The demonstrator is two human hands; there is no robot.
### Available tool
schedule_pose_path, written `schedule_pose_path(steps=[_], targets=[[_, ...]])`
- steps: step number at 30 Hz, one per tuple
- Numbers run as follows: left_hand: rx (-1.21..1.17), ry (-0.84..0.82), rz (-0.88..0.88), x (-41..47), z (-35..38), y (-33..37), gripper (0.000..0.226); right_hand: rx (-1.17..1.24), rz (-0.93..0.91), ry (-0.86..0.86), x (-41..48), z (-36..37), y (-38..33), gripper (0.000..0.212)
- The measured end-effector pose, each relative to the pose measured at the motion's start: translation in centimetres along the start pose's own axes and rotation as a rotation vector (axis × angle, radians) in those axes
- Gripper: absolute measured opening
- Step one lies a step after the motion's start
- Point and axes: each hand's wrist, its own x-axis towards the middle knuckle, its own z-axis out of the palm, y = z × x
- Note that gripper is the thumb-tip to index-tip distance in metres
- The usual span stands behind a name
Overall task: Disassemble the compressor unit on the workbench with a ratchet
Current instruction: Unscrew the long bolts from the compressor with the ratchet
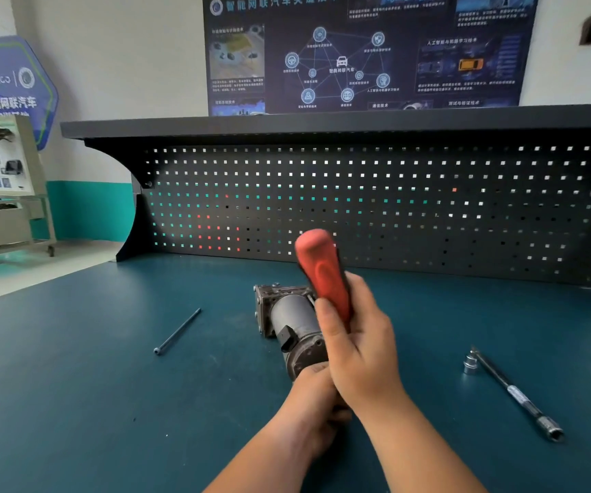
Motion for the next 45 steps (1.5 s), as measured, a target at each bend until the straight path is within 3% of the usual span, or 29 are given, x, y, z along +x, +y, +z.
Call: schedule_pose_path(steps=[3,5,8,11,14,16,19,24,27,29,32,35,38,40,42,45], targets=[[-0.017,-0.013,0.017,-0.1,0.1,0.2,0.020,0.005,0.020,0.040,0.2,-0.1,0.0,0.017],[-0.033,-0.008,0.001,-0.1,0.0,0.1,0.028,0.135,0.196,0.219,0.7,-0.3,0.2,0.024],[-0.091,-0.031,-0.010,-0.1,-0.2,0.1,0.046,0.387,0.454,0.547,1.9,-1.7,1.2,0.018],[-0.122,-0.041,0.001,0.0,-0.2,0.1,0.055,0.587,0.809,0.853,2.7,-4.0,2.9,0.027],[-0.137,-0.040,-0.006,0.0,-0.1,0.1,0.053,0.753,1.036,1.008,2.1,-4.9,4.3,0.031],[-0.130,-0.032,-0.025,0.0,0.0,0.2,0.050,0.758,1.051,1.018,2.0,-4.9,4.6,0.031],[-0.111,-0.017,-0.044,-0.3,0.1,0.3,0.042,0.648,0.879,0.919,2.6,-4.1,3.5,0.028],[-0.036,-0.002,-0.072,-0.2,-0.1,0.3,0.039,0.408,0.417,0.454,1.9,-1.5,0.4,0.021],[0.006,0.003,-0.069,0.0,-0.3,0.2,0.030,0.214,0.240,0.204,0.6,-0.3,-0.1,0.029],[0.006,0.006,-0.060,0.1,-0.3,0.1,0.025,0.118,0.165,0.133,0.2,-0.1,0.0,0.027],[-0.021,-0.010,-0.028,0.1,-0.2,0.1,0.030,0.194,0.260,0.222,0.7,-0.3,0.0,0.030],[-0.079,-0.028,-0.012,0.1,-0.1,0.2,0.041,0.391,0.454,0.487,1.9,-1.5,0.8,0.021],[-0.120,-0.031,-0.009,0.2,-0.2,0.0,0.050,0.580,0.776,0.806,2.6,-3.8,2.6,0.026],[-0.131,-0.027,-0.011,0.2,-0.1,0.0,0.045,0.722,0.985,0.950,2.2,-4.8,3.9,0.031],[-0.132,-0.020,-0.016,0.2,0.0,0.0,0.041,0.785,1.083,1.011,1.6,-5.1,4.7,0.033],[-0.115,-0.015,-0.037,0.2,-0.1,0.1,0.045,0.744,1.036,0.974,1.8,-4.9,4.6,0.031]])
